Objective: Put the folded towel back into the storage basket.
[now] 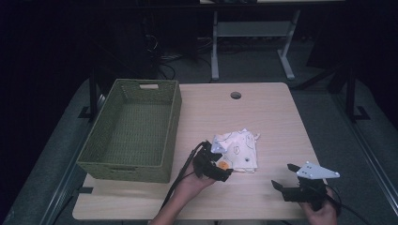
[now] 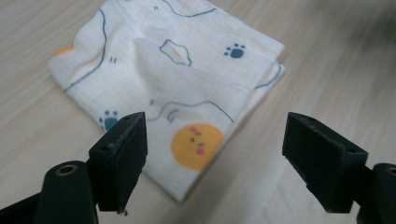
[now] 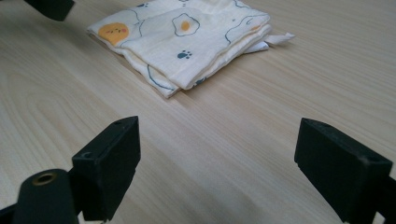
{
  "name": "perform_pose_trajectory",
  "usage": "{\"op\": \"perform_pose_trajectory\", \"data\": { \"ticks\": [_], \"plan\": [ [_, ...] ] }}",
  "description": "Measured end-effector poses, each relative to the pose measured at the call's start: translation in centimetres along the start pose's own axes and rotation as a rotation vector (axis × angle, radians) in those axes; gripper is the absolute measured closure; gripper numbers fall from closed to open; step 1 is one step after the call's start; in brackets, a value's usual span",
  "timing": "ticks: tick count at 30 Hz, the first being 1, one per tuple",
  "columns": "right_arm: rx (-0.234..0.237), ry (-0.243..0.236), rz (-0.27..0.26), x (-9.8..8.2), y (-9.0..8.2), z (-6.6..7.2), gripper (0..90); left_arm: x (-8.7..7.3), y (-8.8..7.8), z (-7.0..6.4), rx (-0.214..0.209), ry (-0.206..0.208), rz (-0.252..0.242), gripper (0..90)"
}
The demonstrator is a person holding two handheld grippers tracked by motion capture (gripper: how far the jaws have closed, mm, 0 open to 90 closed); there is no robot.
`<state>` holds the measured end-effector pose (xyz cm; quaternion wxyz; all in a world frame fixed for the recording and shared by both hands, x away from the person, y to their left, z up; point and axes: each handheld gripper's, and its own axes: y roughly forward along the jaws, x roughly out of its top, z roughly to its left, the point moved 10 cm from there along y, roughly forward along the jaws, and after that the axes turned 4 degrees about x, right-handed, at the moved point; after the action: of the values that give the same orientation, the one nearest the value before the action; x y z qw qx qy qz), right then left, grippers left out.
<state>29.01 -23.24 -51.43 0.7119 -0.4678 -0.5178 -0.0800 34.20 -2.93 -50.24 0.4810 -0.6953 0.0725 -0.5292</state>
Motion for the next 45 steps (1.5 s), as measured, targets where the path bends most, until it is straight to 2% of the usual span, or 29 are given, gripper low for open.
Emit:
{"op": "perform_pose_trajectory", "data": {
  "ticks": [5,8,10,12,14,16,19,23,27,29,31,37,45],
  "plan": [
    [0.001,0.007,-0.010,0.2,-0.2,0.0,13.9,1.7,1.1,0.7,0.029,0.020,0.020,25.1],
    [0.006,0.008,-0.007,0.1,-0.1,0.0,13.9,2.2,1.6,1.1,0.031,0.016,0.037,25.1],
    [0.011,-0.002,-0.008,0.2,-0.1,0.1,13.9,3.0,2.6,1.8,0.050,0.025,0.065,25.1],
    [0.010,-0.015,-0.011,0.4,-0.1,0.2,13.9,3.4,3.4,2.2,0.051,0.013,0.078,26.8],
    [0.010,-0.017,-0.011,0.4,-0.1,0.3,13.9,3.5,4.3,2.5,0.021,-0.015,0.114,27.9],
    [0.007,-0.025,-0.003,0.3,0.0,0.4,13.9,3.6,5.1,3.0,0.038,-0.007,0.149,29.2],
    [0.010,-0.027,-0.004,0.3,0.0,0.4,13.9,3.9,5.9,3.6,0.041,-0.022,0.169,31.1],
    [0.009,-0.027,-0.005,0.4,-0.2,0.3,13.9,4.0,6.7,3.6,0.047,-0.025,0.184,31.5],
    [0.007,-0.022,-0.007,0.4,-0.2,0.2,13.9,3.7,7.7,3.7,0.051,-0.016,0.215,32.6],
    [0.008,-0.024,-0.009,0.4,-0.2,0.3,13.9,3.6,7.9,3.6,0.051,-0.019,0.219,32.7],
    [0.007,-0.024,-0.011,0.4,-0.2,0.3,14.1,3.6,8.1,3.5,0.069,-0.008,0.217,33.6],
    [0.004,-0.022,-0.013,0.5,-0.3,0.4,14.1,3.7,8.0,3.3,0.070,-0.009,0.211,44.4],
    [0.000,-0.027,-0.022,0.6,-0.4,0.4,14.1,3.5,7.6,4.0,0.070,-0.008,0.192,65.1]
  ]
}}
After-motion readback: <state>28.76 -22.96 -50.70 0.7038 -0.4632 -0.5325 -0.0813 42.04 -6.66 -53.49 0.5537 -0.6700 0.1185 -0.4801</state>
